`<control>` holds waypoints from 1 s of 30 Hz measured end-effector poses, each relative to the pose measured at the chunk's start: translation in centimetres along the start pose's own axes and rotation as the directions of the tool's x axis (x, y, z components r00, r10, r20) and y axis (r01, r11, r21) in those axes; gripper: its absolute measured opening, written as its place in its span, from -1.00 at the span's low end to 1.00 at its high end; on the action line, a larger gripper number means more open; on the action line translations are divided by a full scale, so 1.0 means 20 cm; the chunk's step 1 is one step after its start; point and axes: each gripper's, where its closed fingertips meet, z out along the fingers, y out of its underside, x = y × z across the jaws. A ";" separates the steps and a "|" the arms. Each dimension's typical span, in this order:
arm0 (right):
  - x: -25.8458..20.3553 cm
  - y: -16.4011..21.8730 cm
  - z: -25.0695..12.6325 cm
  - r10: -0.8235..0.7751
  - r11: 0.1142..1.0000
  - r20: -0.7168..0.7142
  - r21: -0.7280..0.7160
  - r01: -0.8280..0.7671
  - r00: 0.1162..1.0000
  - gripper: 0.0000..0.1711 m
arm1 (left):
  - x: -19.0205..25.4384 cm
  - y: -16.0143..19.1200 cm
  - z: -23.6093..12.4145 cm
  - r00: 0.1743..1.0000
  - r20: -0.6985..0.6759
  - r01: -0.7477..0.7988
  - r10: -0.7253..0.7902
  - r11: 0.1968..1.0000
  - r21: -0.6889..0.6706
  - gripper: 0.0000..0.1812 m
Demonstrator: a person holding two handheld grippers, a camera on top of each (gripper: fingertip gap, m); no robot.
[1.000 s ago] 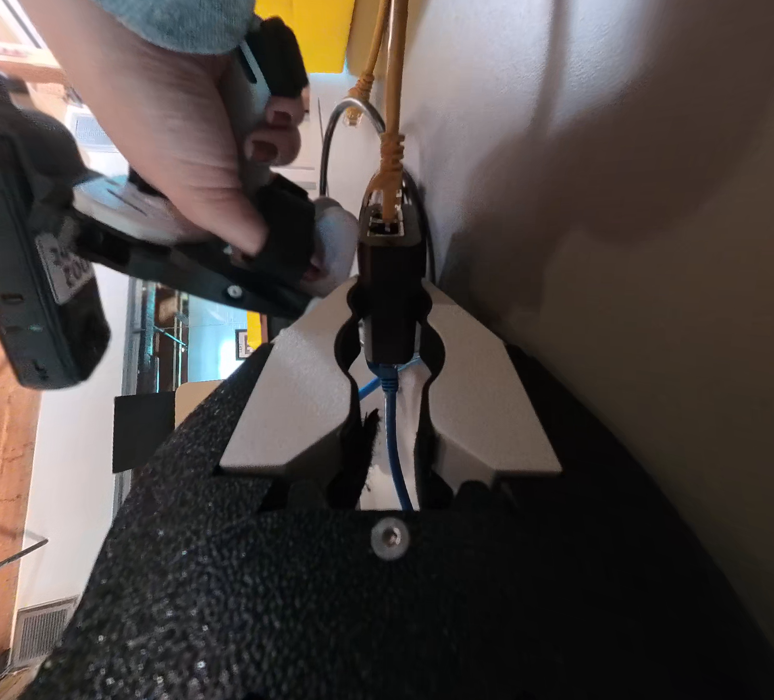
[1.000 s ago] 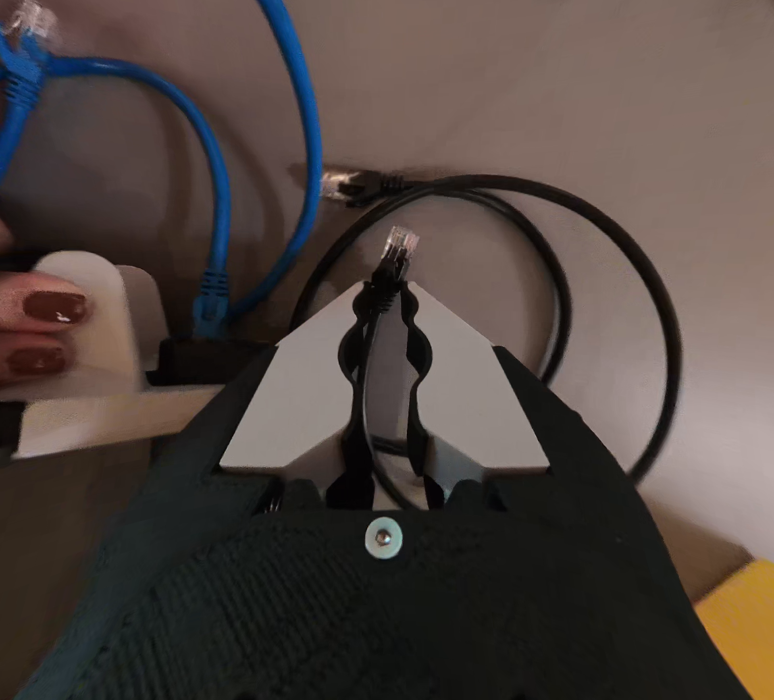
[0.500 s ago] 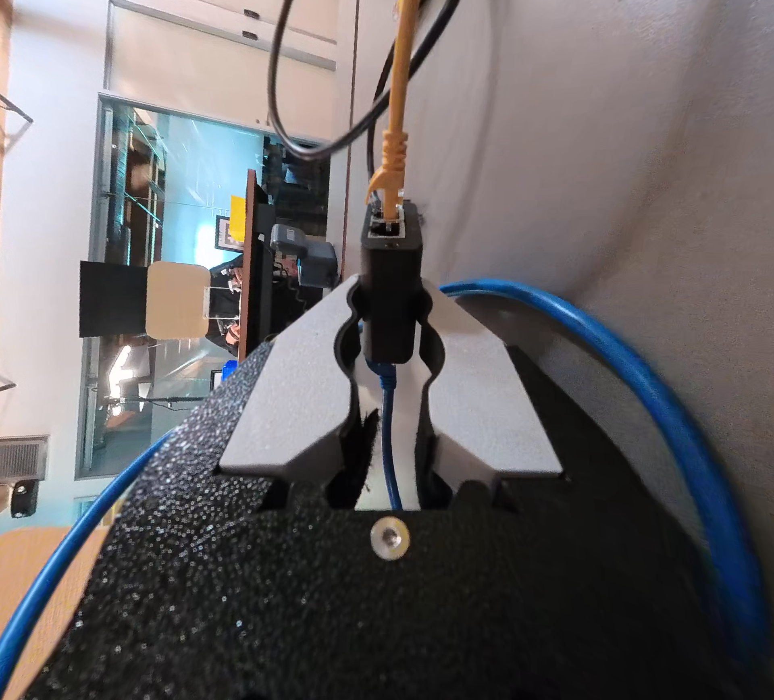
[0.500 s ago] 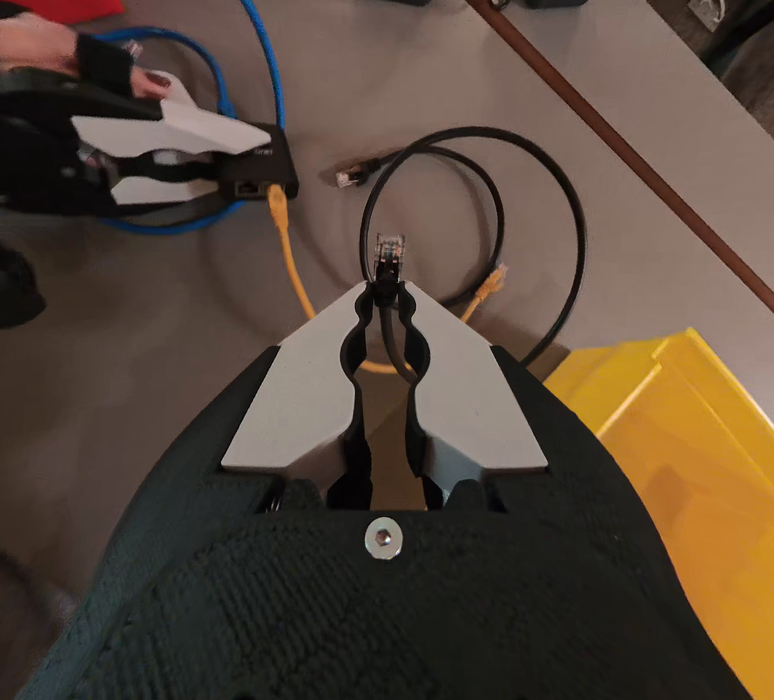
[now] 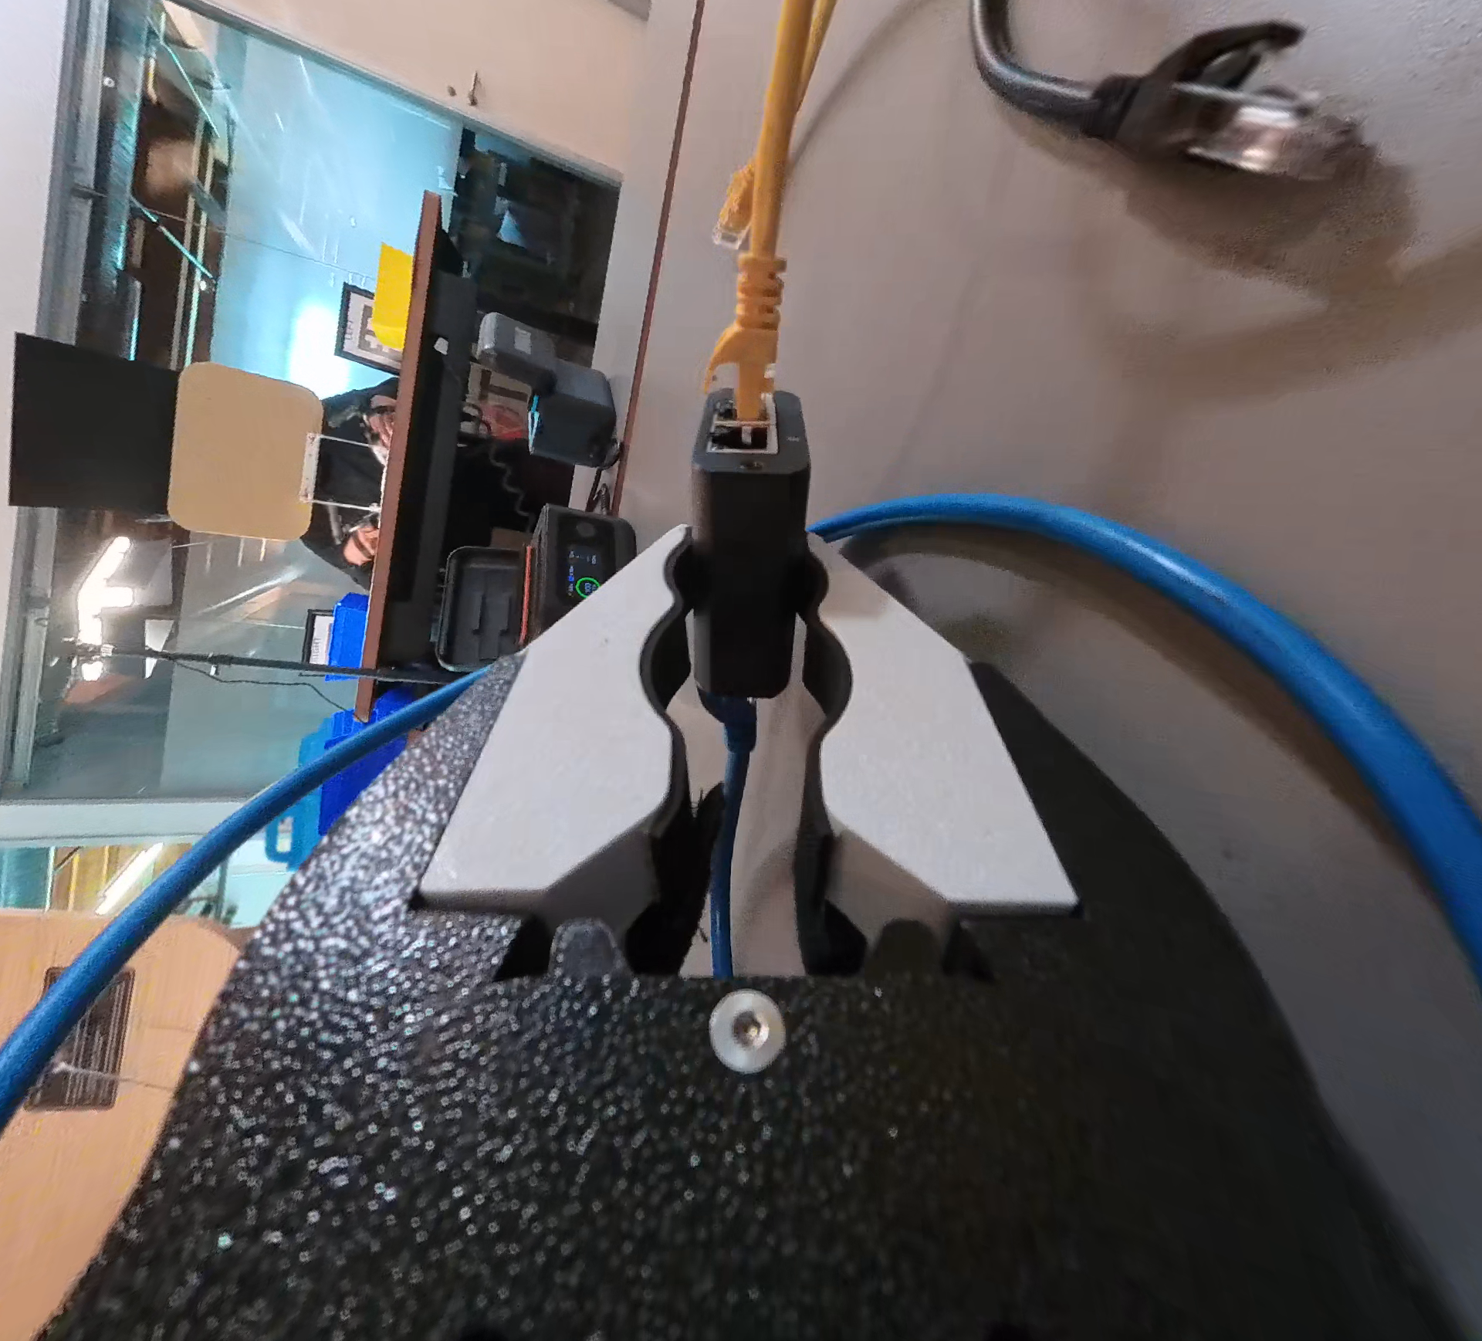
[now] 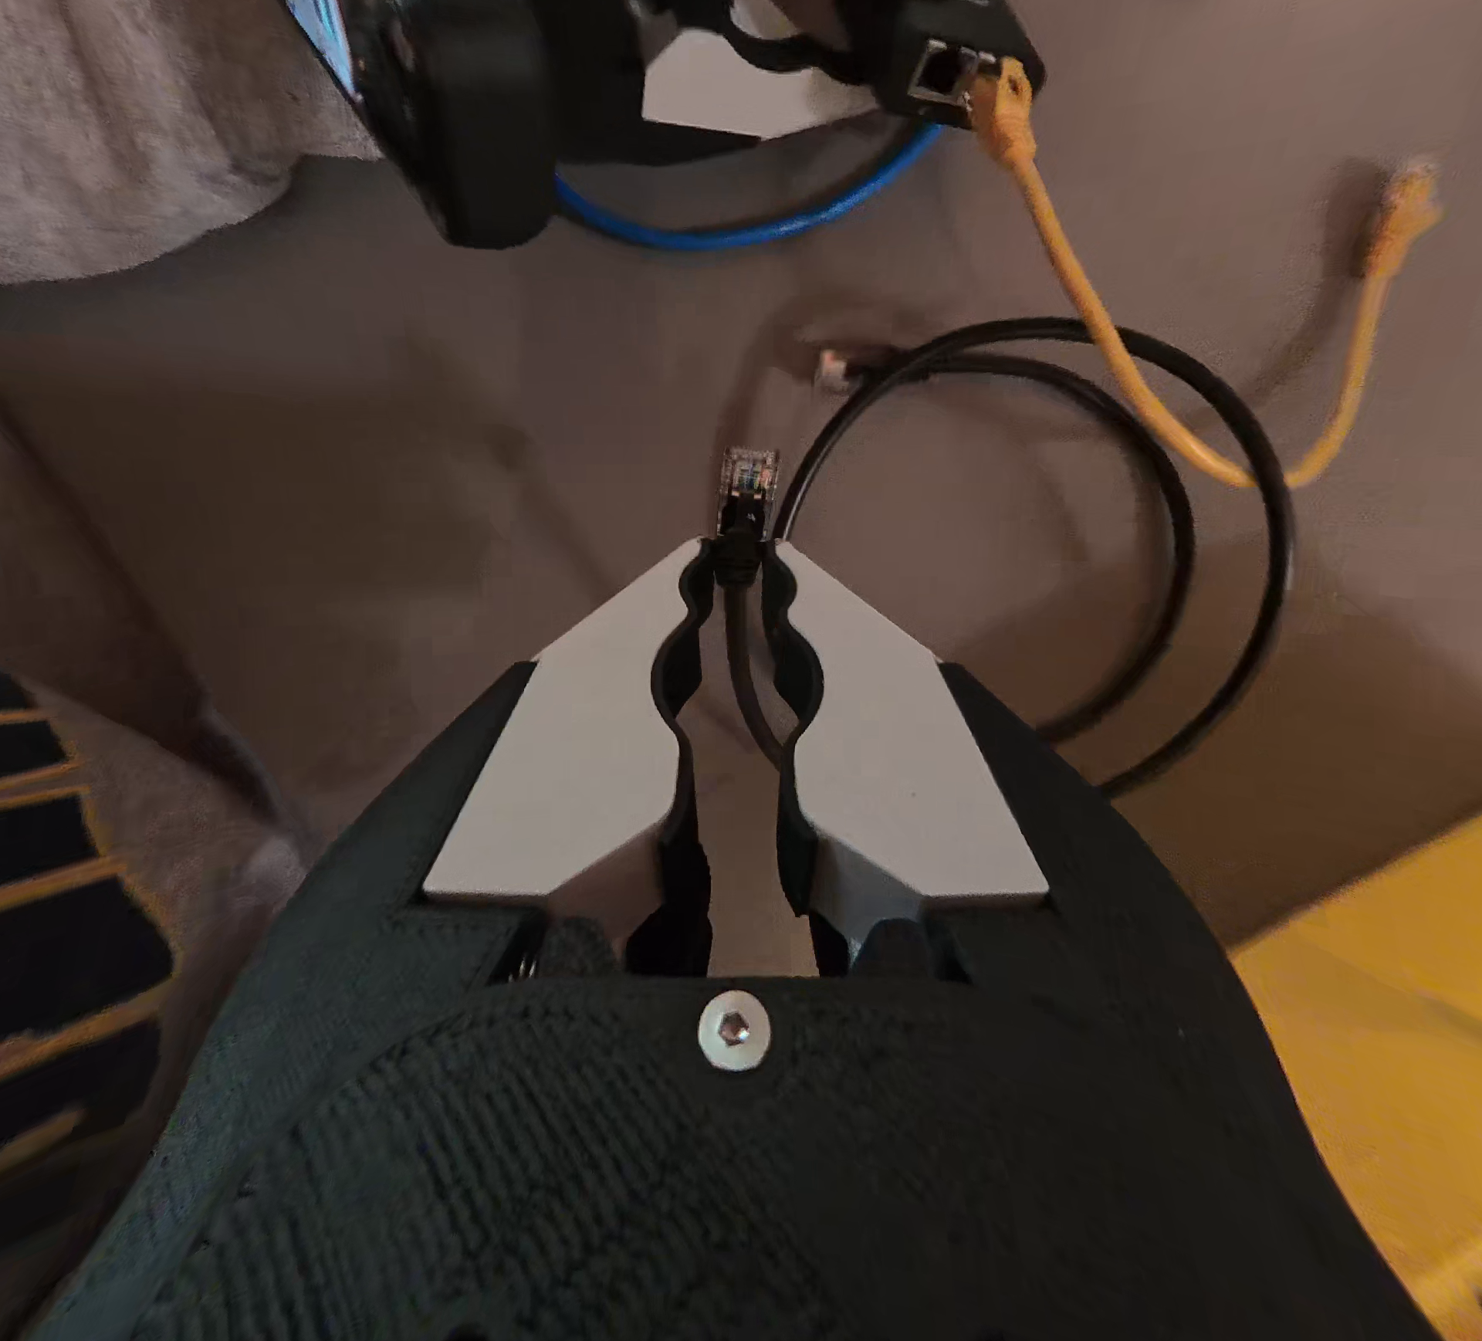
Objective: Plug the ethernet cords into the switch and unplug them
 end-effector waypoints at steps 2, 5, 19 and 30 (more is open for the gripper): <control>0.01 -0.03 0.09 0.028 0.998 0.005 0.063 -0.028 1.000 -0.88 | 0.02 -0.01 0.00 1.000 -0.024 -0.010 0.011 1.000 0.025 -0.77; 0.04 -0.05 0.19 0.054 0.990 -0.013 0.128 -0.052 0.998 -0.88 | 0.04 -0.01 0.00 0.998 -0.042 -0.041 0.044 0.998 0.053 -0.76; 0.08 0.02 0.21 -0.042 0.962 -0.183 0.259 0.089 0.982 -0.66 | 0.04 -0.01 0.01 0.996 -0.045 -0.070 0.073 0.995 0.065 -0.76; 0.09 0.00 0.26 0.036 0.978 -0.141 0.207 -0.006 0.989 -0.94 | 0.05 -0.06 -0.01 0.990 -0.031 -0.133 0.137 0.985 0.108 -0.76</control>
